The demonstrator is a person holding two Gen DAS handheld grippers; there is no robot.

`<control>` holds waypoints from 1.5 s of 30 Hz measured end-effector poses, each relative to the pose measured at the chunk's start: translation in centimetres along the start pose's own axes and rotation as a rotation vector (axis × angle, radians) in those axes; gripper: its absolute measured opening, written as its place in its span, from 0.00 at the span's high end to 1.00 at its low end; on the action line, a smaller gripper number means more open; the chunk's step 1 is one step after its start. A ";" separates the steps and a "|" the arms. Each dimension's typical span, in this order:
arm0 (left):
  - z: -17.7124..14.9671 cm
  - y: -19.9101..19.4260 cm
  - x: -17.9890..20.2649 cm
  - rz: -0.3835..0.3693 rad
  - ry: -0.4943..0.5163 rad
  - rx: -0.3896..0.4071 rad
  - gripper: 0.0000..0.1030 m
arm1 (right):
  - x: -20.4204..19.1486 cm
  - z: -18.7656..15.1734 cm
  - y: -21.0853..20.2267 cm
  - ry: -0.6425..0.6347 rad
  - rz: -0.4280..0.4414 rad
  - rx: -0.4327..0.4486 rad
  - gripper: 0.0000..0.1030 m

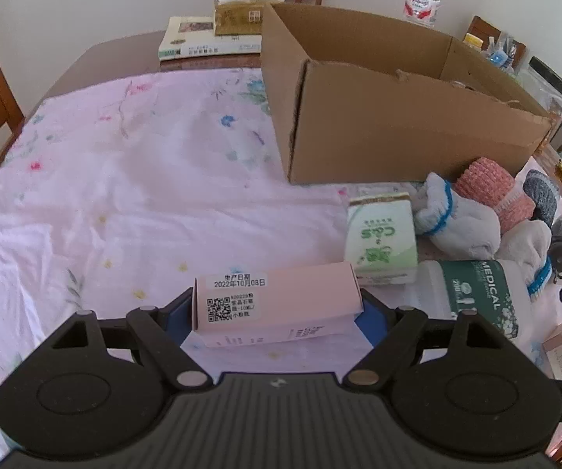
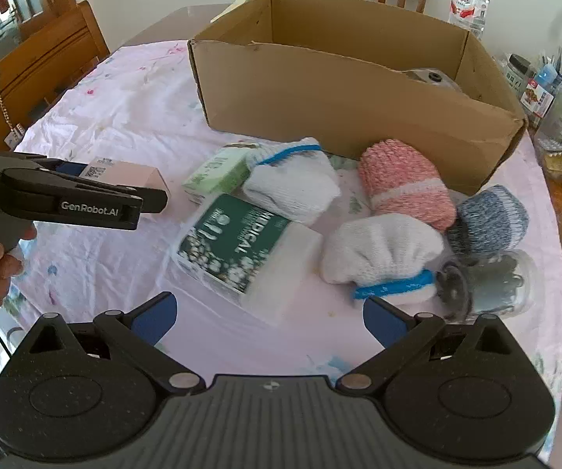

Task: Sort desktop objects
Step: 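Grasp the green MEDICAL cotton swab pack with right tool, then carry pink box and MEDICAL pack into the cardboard box and open both tools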

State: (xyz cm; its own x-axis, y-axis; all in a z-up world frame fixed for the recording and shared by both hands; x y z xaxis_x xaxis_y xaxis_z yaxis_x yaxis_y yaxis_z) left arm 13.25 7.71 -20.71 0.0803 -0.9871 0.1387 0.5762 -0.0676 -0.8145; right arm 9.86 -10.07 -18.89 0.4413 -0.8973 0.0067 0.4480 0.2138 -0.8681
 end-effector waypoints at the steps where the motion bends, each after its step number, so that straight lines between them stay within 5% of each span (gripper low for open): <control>1: 0.2 -0.1 -0.2 0.000 0.009 0.004 0.20 | -0.3 0.1 0.2 0.009 0.000 -0.003 0.00; 23: 3.3 -0.3 -4.4 -0.076 0.137 0.035 0.20 | -2.1 3.1 4.5 0.188 -0.173 -0.061 0.01; 29: 3.8 0.0 -4.3 -0.110 0.171 0.032 0.20 | -1.9 3.4 4.6 0.177 -0.214 -0.093 0.10; 45: 4.8 -1.5 -2.3 -0.270 0.264 -0.023 0.20 | -1.7 3.0 1.4 -0.016 -0.183 -0.146 0.11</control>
State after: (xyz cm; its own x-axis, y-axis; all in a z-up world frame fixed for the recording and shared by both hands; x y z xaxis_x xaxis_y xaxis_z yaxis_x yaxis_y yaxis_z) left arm 16.10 10.76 -17.16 -0.2860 -0.9366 0.2027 0.5295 -0.3308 -0.7812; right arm 12.06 -7.06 -18.57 0.3755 -0.9097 0.1773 0.4052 -0.0109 -0.9141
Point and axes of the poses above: each gripper's, at about its wrist camera, not at the fingertips, and y roughly the way its jaws point, x to its right, z to its top, the point moved 8 cm from there along y, roughly the way its jaws point, and after that the axes turned 7 degrees about -y, right-handed, at the moved point
